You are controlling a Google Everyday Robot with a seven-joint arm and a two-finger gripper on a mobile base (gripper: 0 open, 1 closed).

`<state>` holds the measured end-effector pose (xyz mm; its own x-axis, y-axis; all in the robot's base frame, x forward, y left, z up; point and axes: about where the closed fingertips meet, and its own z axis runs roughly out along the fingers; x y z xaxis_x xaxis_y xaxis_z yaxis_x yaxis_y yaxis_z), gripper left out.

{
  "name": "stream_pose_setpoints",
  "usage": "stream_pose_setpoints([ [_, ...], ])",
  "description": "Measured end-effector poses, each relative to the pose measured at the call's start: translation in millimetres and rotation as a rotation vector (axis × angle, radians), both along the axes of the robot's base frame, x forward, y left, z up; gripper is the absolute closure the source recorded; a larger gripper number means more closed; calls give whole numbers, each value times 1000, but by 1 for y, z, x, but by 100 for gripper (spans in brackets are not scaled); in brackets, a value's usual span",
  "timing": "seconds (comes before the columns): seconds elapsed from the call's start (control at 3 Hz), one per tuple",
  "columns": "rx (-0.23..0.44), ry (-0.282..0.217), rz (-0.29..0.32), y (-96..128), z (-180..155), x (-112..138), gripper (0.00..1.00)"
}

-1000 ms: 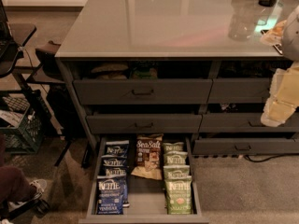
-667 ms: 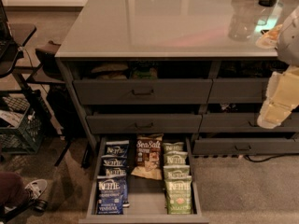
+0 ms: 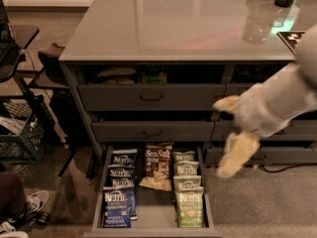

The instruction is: Pick brown chip bag from bottom drawer and place on counter

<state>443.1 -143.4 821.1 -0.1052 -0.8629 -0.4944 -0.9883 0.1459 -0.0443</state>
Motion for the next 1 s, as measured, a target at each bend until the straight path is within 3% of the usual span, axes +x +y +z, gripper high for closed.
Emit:
stream_pose_setpoints([
  [0.33,145,109,37,65,-93,-12,0],
  [0.67,175,234,1,110,-190,-21,0],
  [1.0,181,275,-75,146,-269,11,0],
])
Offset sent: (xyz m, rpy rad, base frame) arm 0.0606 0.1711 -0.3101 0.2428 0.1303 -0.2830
